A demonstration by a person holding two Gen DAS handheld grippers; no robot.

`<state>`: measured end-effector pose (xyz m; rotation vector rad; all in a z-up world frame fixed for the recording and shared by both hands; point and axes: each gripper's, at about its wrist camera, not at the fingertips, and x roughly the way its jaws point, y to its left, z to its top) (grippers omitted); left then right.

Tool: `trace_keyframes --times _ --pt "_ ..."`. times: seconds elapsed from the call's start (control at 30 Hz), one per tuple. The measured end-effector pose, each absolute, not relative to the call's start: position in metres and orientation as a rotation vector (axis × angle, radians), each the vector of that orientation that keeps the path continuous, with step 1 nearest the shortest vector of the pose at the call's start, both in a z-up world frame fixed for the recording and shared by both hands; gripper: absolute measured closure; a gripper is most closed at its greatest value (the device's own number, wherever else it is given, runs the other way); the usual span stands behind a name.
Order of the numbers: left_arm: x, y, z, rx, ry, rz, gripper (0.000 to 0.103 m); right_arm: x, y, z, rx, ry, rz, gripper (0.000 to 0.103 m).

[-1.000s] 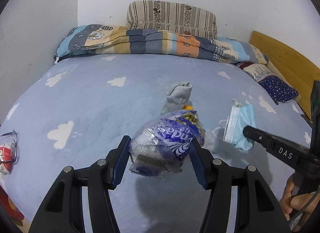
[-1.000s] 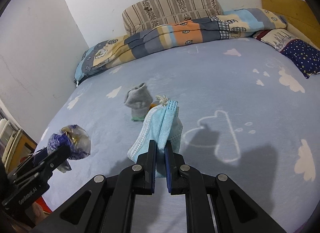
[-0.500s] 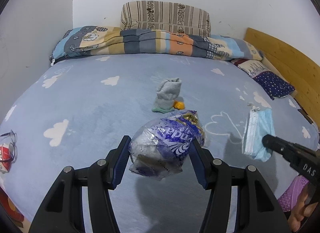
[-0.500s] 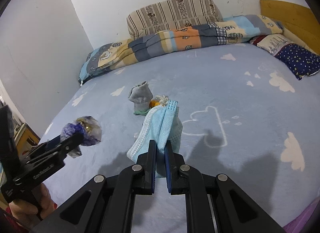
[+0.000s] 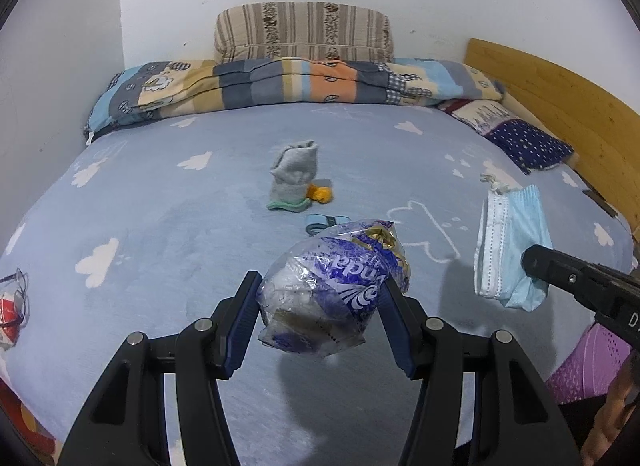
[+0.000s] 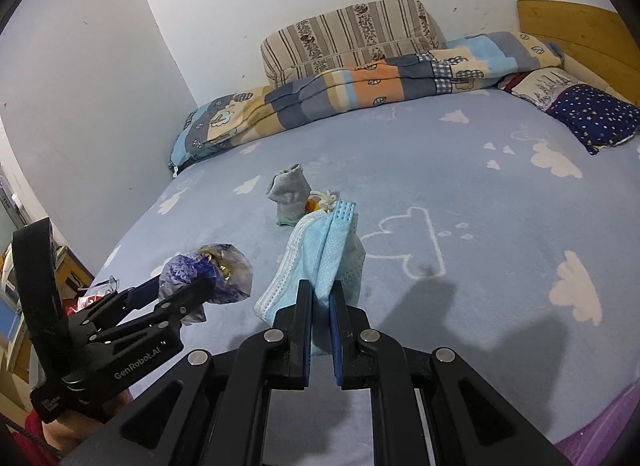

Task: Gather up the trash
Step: 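Lift the face mask and plastic bag and carry both to the purple basket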

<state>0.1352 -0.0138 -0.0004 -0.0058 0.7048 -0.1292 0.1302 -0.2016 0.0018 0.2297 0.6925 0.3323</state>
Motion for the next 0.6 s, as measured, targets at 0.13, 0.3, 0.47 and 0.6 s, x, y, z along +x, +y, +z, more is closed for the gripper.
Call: trace_keyframes --times 0.13,0.3,0.47,0.6 --pt "0.125 -0.023 0.0 0.019 0.695 -0.139 0.046 0.119 -0.209 0.004 0.232 0.694 0.317 0.094" --pt "0.111 -0.034 -0.001 0.05 0.69 -0.152 0.046 0.103 -0.222 0.003 0.232 0.698 0.292 0.094" --pt "0.096 -0.048 0.002 0.086 0.673 -0.172 0.046 0.087 -0.242 -0.003 0.255 0.71 0.257 0.094" --pt "0.087 -0.06 0.007 0.105 0.657 -0.191 0.046 0.076 -0.249 0.002 0.255 0.69 0.248 0.094"
